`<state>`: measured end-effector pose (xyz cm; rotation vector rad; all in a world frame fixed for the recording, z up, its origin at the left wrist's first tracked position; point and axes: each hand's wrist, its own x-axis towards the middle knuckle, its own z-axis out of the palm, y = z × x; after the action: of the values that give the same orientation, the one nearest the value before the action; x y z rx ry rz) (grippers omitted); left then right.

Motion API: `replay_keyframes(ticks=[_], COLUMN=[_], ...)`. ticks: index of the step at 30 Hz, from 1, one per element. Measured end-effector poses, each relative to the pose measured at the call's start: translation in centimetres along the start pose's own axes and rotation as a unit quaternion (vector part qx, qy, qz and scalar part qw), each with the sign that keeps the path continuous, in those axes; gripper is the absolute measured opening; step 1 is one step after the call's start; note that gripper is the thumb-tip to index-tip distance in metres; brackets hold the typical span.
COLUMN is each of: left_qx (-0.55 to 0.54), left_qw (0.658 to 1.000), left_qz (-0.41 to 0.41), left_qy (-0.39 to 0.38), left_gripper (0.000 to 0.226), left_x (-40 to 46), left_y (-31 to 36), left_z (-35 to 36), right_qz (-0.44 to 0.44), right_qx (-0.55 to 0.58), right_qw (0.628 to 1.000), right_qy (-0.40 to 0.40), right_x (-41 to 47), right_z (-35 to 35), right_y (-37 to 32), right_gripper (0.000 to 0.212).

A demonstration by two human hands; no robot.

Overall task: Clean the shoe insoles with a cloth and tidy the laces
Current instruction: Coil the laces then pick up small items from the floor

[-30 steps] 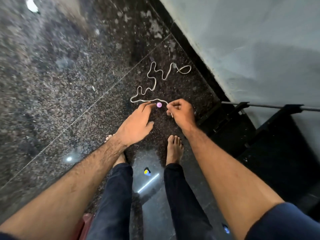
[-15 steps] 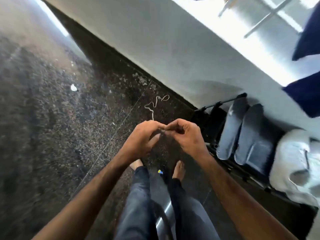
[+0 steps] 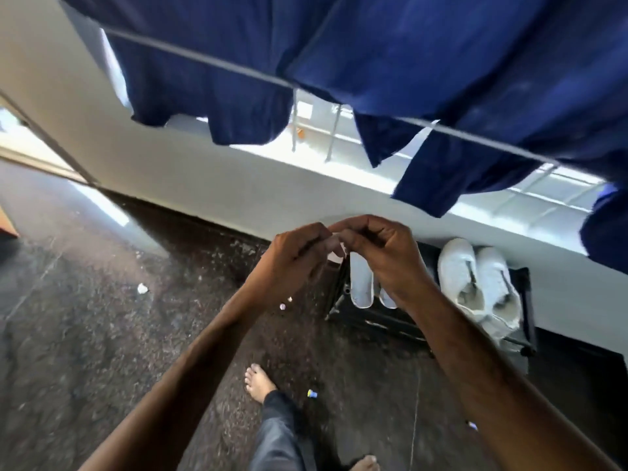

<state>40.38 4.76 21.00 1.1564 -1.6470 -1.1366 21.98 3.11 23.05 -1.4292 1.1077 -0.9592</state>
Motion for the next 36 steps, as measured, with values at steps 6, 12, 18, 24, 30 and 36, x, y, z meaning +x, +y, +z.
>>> replay_keyframes(ticks=[6,12,18,24,30,36], left_qx=[-0.105,-0.181,-0.336,-0.376,-0.473,-0.448], left_qw=[0.993,0.978,0.937,0.922,0.864,0.855], left_qz=[0.031,0.074,0.062,0.027,-0.042,-0.087], left_qy=[-0.052,-0.077,-0.067,-0.083,-0.168,-0.246], left_gripper=[0.028,0.031,0.031,0.035,0.038,0.039], left_x=[-1.1,0.1,2.6,4.5,4.2,2.8], left_y=[10.8,21.0,29.1,31.9,32.4,32.4], left_z=[8.1,15.7,22.8,27.7,32.4,36.4], right_qz=[-0.1,-0.145,-0.028,-0.041,0.004,0.09], right_qx=[0.001,0.101,0.145,0.094,0.071,0.046], right_qw=[0.995,0.98,0.988,0.991,0.99,0.979], right_qy=[0.012,0.096,0.053,0.09,0.12,0.178], right_x=[-7.4,-13.3,-18.3,-23.4,-27.3,-30.2], right_z=[-9.0,-17.5,-21.6,-26.5,-29.3,-33.8], right_y=[-6.7,-11.9,-11.9,-11.8,-10.5,-7.7], right_gripper=[0.016,0.02,0.036,0.034,0.029,0.032])
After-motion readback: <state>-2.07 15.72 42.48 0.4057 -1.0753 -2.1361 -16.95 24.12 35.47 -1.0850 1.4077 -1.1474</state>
